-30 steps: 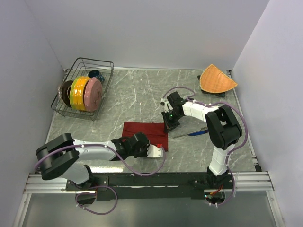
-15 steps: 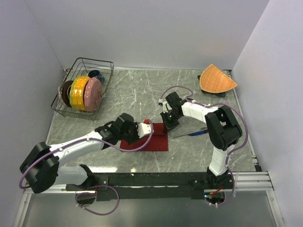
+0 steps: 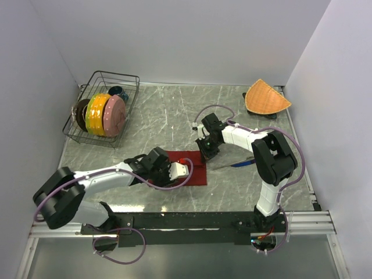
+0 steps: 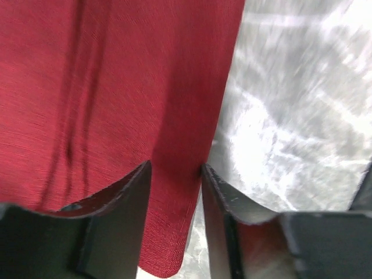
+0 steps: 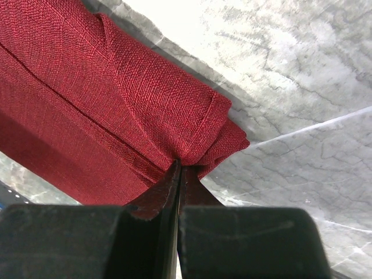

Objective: Fold the napkin into a case and place the utensils inside
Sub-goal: Smooth out the 2/3-rectangle-folded napkin at the center of the board.

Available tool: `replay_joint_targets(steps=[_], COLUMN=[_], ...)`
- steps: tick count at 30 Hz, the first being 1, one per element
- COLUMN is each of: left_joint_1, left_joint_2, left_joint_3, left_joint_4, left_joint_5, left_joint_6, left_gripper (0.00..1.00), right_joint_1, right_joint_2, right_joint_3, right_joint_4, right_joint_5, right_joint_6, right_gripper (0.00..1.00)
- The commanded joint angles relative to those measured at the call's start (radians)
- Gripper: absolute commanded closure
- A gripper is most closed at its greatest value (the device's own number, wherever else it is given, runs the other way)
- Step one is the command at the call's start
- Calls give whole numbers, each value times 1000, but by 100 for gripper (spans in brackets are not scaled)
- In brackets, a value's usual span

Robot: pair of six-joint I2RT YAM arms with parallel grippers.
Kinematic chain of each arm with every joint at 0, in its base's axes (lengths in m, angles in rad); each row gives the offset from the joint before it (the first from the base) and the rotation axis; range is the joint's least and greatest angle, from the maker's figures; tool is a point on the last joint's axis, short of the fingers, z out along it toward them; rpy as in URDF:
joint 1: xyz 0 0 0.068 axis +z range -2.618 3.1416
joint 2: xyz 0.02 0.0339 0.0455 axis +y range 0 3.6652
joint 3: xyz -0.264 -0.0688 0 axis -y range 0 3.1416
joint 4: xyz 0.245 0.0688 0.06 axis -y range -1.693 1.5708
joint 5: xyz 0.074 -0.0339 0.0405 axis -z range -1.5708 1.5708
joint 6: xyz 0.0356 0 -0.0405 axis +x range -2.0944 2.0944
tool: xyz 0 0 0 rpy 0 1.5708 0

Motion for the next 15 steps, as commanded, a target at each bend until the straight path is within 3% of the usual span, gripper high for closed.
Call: replay_joint_targets(steps=[1, 15], left_joint_1=[0, 0], left_joint_2=[57, 83], left_joint_3=[-19, -10], left_joint_4=[-21, -21], left_joint_5=[-36, -37], left_joint_6=[49, 36], left_gripper=[59, 66], right_joint_1=[-1, 13], right_joint_2=[-25, -66], right_joint_3=[37, 61], right_joint_4=[-17, -60], right_joint_5=[98, 93], right_joint_6=[-62, -137], right_gripper=[100, 100])
